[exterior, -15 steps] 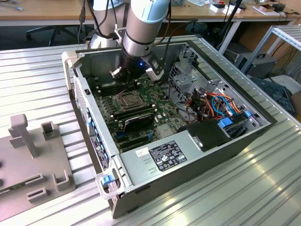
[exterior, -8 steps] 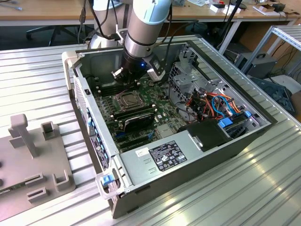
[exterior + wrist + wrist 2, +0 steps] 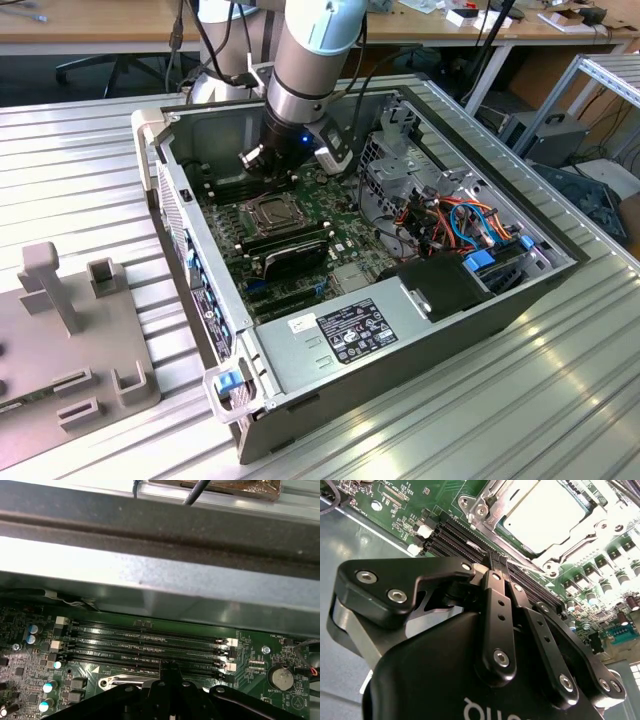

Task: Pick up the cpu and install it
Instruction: 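Install the first cpu locking lever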

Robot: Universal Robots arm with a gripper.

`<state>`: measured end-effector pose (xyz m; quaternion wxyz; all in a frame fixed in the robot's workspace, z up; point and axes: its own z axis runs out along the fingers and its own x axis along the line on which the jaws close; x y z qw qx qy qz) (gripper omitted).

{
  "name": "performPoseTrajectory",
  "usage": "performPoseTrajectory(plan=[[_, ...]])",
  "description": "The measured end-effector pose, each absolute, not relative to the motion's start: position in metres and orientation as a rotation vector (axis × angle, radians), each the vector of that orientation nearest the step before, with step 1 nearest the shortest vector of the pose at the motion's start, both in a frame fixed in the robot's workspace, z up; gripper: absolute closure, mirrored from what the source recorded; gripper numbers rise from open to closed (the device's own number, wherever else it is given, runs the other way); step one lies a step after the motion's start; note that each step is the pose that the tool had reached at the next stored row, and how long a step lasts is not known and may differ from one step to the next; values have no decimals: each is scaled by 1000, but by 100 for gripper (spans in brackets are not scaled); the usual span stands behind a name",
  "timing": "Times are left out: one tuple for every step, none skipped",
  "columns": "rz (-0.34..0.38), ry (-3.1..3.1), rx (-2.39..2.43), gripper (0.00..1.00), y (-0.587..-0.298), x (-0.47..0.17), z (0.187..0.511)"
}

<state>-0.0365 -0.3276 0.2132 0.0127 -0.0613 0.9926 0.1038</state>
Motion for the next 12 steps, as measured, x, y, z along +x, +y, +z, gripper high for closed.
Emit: performPoseTrajectory(plan=[[324, 3093, -191, 89, -328, -36, 213], [324, 3093, -191, 89, -328, -36, 212], [324, 3093, -191, 89, -328, -36, 211], [324, 3093, -191, 89, -328, -36, 210], [324, 3093, -191, 89, -328, -36, 209], [324, 3093, -191, 89, -328, -36, 208], [324, 3093, -191, 89, -328, -36, 207], [324, 3093, -191, 89, -328, -36, 206], [323, 3094, -191, 89, -328, -36, 206], [323, 3094, -191, 89, -328, -36, 205], [323, 3094, -191, 89, -328, -36, 205], [322, 3094, -191, 89, -328, -36, 205]])
